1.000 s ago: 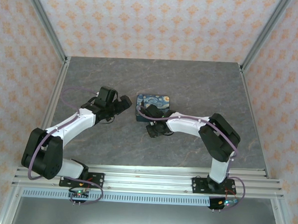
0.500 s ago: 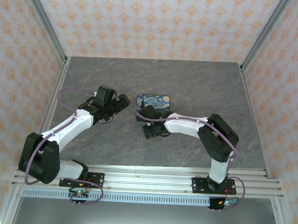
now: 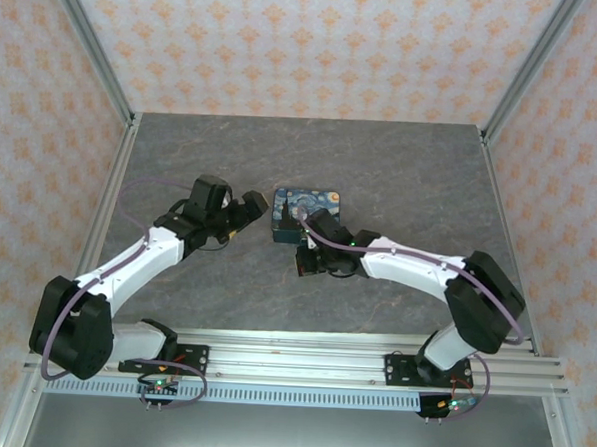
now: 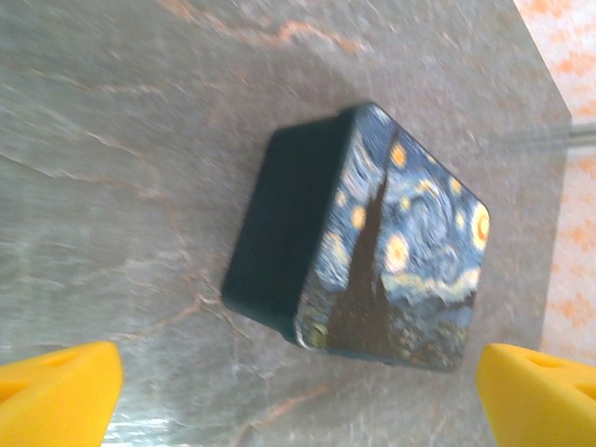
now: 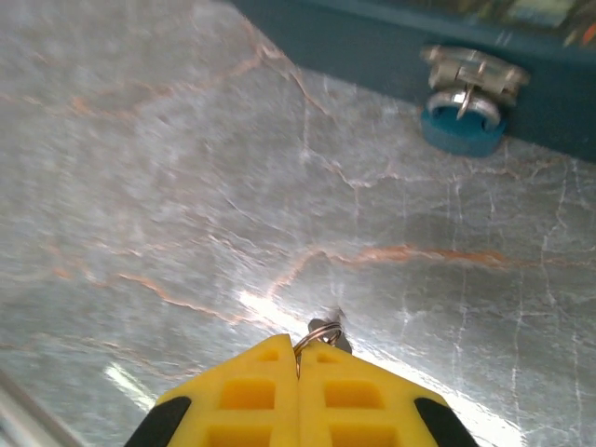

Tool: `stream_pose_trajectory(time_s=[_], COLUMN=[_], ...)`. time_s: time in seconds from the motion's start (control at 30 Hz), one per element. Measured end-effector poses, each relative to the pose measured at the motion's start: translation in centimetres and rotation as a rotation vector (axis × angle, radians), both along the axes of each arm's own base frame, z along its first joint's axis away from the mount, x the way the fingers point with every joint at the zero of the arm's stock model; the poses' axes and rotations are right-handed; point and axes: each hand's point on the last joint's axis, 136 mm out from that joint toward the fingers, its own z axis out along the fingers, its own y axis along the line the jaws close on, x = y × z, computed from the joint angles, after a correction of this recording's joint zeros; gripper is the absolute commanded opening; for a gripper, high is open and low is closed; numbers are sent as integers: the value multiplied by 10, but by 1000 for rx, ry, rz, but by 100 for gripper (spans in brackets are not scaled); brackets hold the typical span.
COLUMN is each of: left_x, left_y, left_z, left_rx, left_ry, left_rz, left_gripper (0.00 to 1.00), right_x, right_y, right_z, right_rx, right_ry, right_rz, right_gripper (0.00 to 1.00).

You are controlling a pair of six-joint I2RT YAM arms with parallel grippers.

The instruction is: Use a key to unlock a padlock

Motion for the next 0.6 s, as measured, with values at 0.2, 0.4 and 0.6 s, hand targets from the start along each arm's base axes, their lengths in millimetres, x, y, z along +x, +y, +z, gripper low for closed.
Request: stream_pose_trajectory(time_s=[0.2, 0.4, 0.6], left_x=[-1, 2, 3], left_y=[-31, -54, -80], left_z=[7, 1, -4], left_rx=[-99, -189, -297], left_ry=[-14, 27, 102], left_rz=[-79, -94, -59], left_gripper=[89, 77, 63], right_x=[14, 37, 42], right_y=[-16, -38, -32], right_z=[33, 57, 69], right_rx=[202, 340, 416], right_ry=[-20, -38, -28], right_rz=[-26, -105, -124], right_gripper=[0, 0, 0])
